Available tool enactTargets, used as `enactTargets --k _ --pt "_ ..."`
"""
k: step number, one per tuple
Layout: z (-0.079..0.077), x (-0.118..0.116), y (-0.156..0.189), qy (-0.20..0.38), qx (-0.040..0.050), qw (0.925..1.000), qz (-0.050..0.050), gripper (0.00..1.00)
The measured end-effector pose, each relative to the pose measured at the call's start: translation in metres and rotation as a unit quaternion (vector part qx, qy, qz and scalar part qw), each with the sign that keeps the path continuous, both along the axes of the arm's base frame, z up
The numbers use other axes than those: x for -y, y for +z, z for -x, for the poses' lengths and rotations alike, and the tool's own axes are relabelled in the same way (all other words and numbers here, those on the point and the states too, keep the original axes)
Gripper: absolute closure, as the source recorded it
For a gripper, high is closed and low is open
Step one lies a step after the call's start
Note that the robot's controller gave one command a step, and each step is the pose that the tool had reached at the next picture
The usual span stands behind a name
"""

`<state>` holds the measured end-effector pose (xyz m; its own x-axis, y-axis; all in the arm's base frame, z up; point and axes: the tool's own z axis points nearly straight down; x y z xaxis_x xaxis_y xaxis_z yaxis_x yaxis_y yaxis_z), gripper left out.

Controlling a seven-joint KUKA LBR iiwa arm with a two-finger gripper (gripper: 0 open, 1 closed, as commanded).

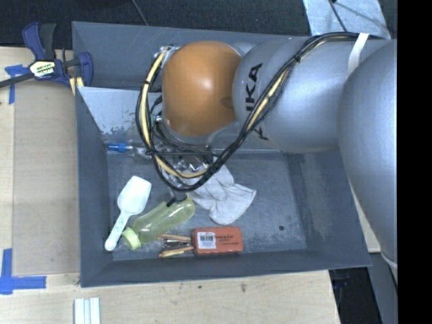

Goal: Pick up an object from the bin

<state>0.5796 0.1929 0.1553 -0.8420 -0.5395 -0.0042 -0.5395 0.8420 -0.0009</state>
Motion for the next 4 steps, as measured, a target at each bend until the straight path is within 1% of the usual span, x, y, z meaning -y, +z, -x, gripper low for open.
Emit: enactTargets --k 1,2,4 --pt "-0.016 -0.014 -0.068 0.053 0.0025 0.9986 -0.001 0.00" --pt "-0.018 -0.023 -0.084 0.199 0.0003 0.9799 0.000 1.00" --pt "-0.016 -0.023 -0.082 0.199 -0.0020 0.9800 0.000 1.00"
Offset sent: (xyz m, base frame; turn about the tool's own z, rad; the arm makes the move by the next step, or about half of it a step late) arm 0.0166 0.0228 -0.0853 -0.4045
